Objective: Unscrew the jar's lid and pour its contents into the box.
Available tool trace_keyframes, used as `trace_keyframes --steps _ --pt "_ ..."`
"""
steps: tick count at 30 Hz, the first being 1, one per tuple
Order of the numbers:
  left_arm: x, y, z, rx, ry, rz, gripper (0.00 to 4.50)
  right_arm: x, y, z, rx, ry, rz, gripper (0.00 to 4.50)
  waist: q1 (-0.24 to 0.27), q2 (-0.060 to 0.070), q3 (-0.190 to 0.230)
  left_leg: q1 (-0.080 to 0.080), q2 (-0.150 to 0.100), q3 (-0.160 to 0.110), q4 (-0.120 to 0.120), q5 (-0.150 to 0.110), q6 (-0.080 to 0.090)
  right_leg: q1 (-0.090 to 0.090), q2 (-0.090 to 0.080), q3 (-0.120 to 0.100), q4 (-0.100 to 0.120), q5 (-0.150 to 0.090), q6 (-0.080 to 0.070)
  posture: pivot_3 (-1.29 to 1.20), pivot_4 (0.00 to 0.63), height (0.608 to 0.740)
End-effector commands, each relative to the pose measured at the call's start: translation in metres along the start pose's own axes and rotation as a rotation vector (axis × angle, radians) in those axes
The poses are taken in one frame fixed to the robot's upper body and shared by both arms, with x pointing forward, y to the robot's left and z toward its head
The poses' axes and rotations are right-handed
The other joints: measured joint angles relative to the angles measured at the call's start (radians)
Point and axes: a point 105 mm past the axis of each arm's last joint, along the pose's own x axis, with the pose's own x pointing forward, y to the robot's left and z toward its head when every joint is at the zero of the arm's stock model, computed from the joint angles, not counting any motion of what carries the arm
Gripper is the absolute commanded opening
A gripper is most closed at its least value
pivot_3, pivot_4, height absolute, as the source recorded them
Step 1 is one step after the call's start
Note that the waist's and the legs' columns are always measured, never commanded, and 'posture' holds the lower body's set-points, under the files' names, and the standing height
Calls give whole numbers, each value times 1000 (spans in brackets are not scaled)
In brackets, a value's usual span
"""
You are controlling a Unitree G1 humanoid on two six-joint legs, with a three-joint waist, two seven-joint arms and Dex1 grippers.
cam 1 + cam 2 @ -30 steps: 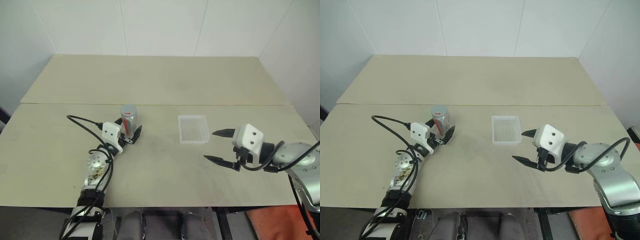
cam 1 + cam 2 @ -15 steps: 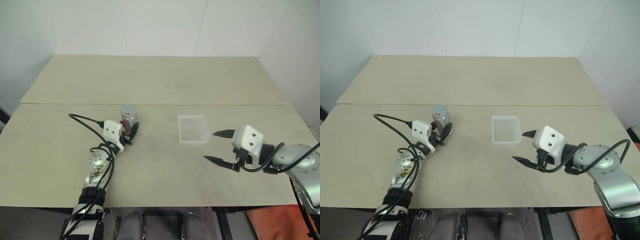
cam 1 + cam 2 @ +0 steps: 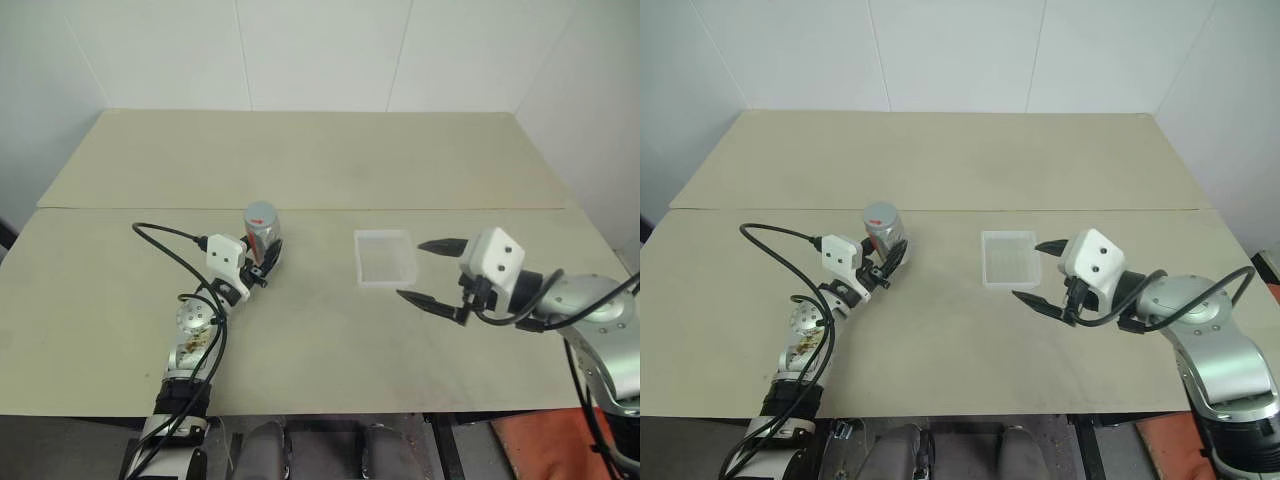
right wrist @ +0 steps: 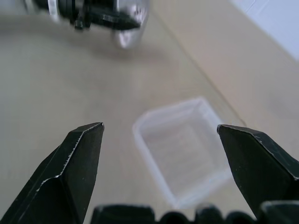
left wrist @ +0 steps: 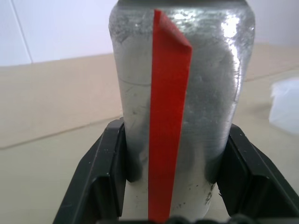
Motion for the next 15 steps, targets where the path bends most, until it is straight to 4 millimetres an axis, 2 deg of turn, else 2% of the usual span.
trace_keyframes --steps 1,6,10,15 --pt "2 -8 26 18 -49 -71 2233 9 4 22 18 -90 -2 4500 1 0 0 0 0 0 0 0 0 0 0 0 0 0 0 0 150 740" --pt "0 -22 37 22 -38 -173 2233 34 12 49 95 -232 -20 4500 0 0 0 -1 0 0 0 0 0 -1 0 0 0 0 0 0 150 740" --pt "-3 -32 39 -12 -23 -261 2233 50 12 60 133 -273 -50 4500 1 0 0 -5 -1 0 0 0 0 -6 0 0 1 0 0 0 150 740" --pt "-1 -39 46 10 -47 -282 2233 59 15 76 182 -340 -41 4500 2 0 0 -7 -1 0 1 1 -1 -8 0 0 2 0 0 0 150 740"
